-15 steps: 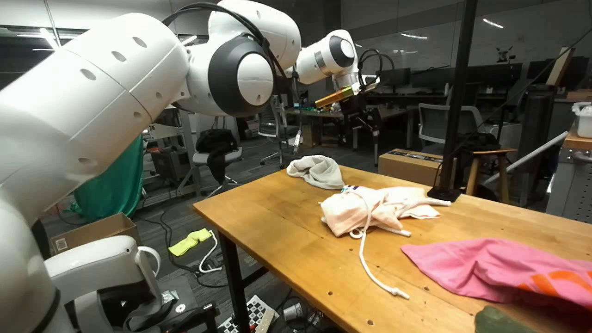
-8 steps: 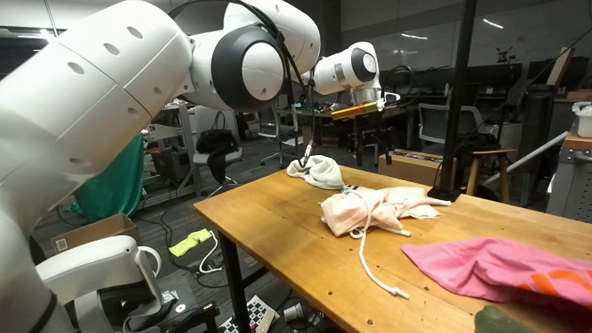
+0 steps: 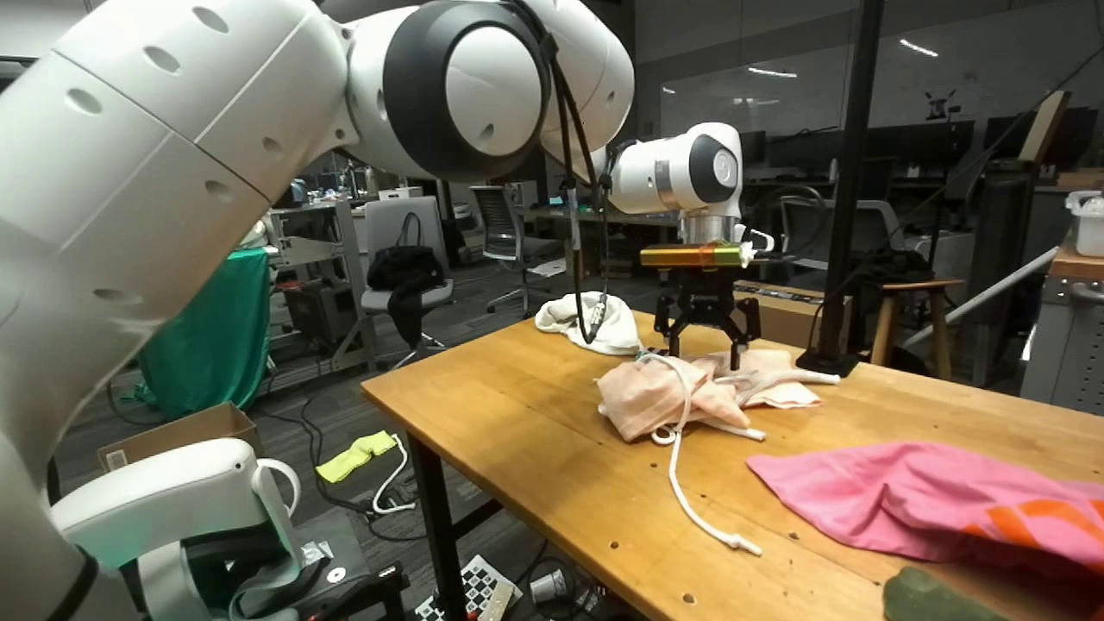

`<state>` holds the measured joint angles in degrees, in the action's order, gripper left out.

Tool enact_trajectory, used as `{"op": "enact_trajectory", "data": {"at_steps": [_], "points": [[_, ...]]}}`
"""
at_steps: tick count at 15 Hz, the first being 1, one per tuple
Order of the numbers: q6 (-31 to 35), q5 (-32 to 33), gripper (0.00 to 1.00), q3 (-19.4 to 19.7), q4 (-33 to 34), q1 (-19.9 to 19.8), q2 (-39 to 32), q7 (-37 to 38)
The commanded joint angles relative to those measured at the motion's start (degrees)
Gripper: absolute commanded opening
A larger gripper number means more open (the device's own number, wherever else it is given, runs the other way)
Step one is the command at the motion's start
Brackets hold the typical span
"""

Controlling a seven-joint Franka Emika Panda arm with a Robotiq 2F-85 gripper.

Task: Spread and clothes on the table

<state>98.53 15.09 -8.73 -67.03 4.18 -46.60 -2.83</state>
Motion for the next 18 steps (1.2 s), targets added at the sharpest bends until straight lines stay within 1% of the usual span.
{"op": "enact_trajectory", "data": {"at_steps": [1,6,7,8,9,10,12,15,17,18], "points": [[4.4,-4.58,1.0,1.01,-9.38,-0.15,5.59,-2.9],[10.81,-7.25,1.0,1.22,-15.99,0.41,8.23,-2.72],[11.65,-7.44,0.75,1.37,-17.07,0.54,8.76,-2.46],[11.84,-7.75,0.74,1.29,-18.19,0.43,10.01,-2.68],[12.12,-7.77,0.68,1.37,-18.94,0.52,10.61,-2.67],[12.52,-7.78,0.58,1.51,-19.47,0.71,10.93,-2.24],[13.17,-7.81,0.44,1.6,-21.21,0.67,12.79,-2.38],[15.01,-7.1,0.19,2.07,-23.87,0.85,15.15,-1.96],[16.7,-6.79,0.06,2.45,-25.41,0.98,16.37,-1.36],[17.04,-6.69,0.05,2.65,-26.18,0.97,17.38,-1.14]]}}
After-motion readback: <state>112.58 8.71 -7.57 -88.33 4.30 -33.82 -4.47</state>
